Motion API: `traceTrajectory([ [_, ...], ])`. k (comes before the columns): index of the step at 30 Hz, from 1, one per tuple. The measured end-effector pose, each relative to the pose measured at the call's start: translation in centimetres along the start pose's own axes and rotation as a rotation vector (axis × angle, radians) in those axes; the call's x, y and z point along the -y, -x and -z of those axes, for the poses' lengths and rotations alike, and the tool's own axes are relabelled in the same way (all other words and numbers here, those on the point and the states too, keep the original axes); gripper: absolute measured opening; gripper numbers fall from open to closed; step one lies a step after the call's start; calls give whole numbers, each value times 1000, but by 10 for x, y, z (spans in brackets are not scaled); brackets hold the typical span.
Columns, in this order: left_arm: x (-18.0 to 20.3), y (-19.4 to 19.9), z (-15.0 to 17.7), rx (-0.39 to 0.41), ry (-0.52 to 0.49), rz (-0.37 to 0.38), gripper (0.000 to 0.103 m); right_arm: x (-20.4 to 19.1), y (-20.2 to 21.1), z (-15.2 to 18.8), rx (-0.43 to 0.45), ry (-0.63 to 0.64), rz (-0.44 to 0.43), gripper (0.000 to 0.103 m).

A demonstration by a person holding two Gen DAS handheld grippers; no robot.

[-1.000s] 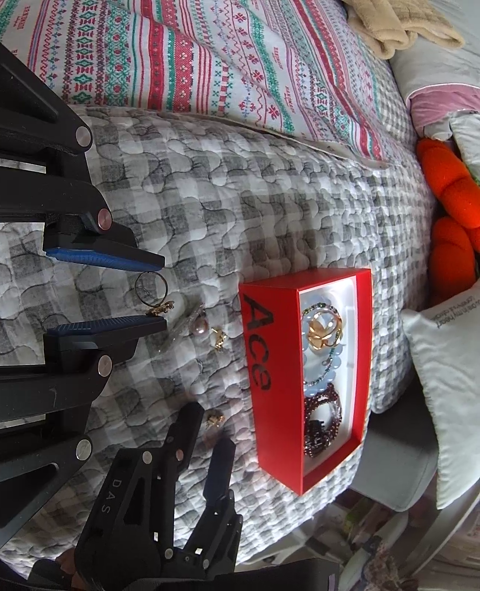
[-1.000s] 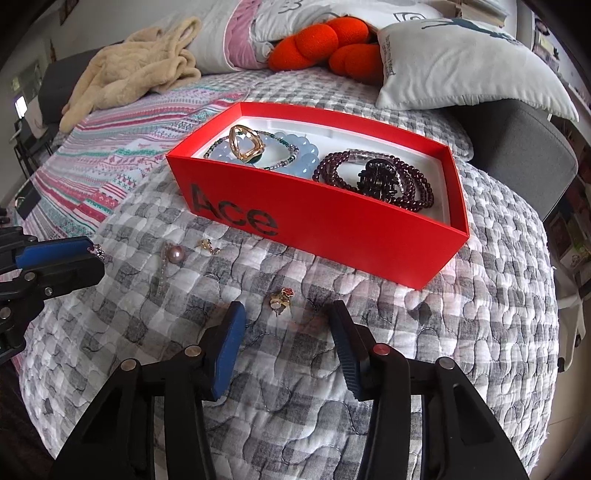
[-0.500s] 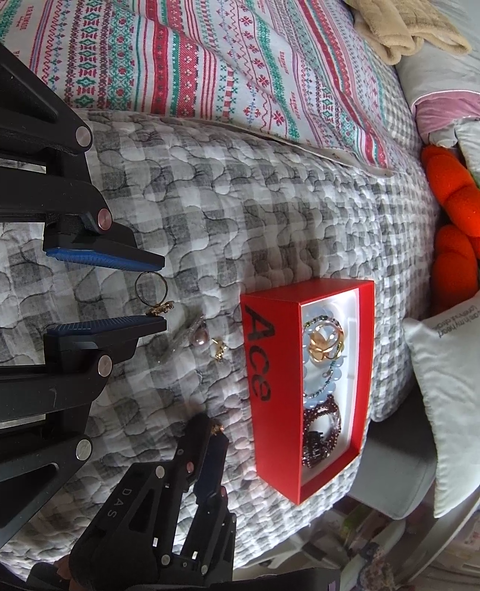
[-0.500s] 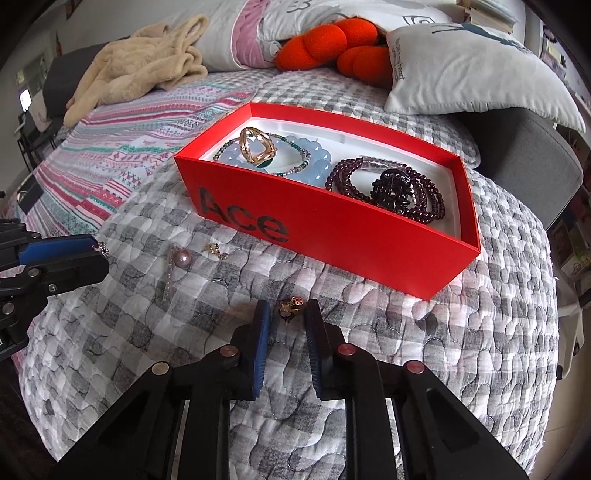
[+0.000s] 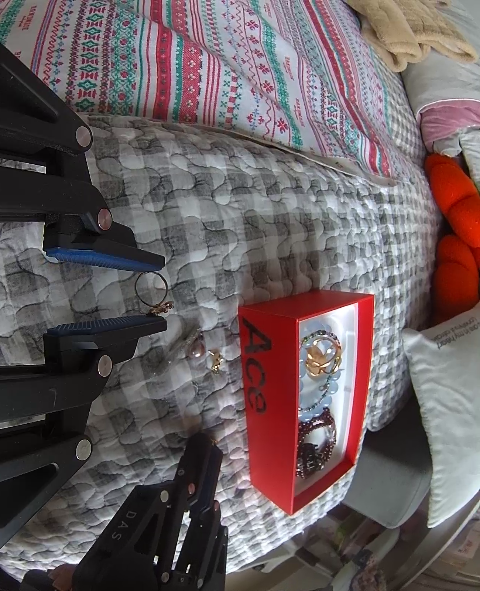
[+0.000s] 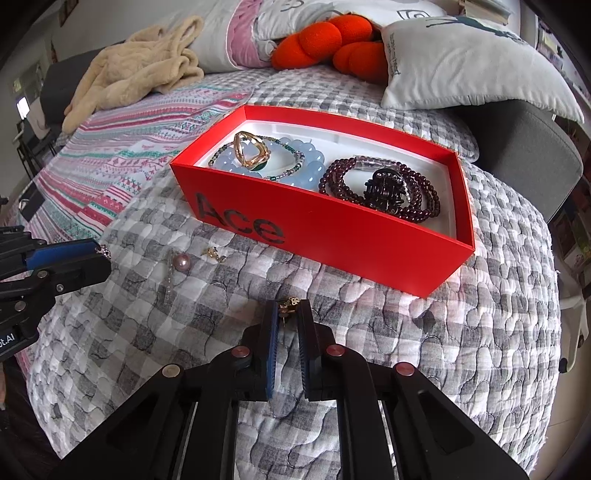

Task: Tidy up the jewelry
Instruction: 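Carry both rings over the red box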

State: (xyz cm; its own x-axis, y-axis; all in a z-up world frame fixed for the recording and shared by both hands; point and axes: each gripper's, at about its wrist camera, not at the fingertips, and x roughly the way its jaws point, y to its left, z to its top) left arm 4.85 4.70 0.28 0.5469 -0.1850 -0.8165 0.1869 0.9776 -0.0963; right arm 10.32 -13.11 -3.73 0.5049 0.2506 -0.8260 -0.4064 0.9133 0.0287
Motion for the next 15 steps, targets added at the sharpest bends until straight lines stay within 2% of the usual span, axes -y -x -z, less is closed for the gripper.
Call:
traceTrajectory([
  [15, 7, 7, -22, 56, 46, 29, 19, 20, 40, -7, 66, -74, -16, 11],
])
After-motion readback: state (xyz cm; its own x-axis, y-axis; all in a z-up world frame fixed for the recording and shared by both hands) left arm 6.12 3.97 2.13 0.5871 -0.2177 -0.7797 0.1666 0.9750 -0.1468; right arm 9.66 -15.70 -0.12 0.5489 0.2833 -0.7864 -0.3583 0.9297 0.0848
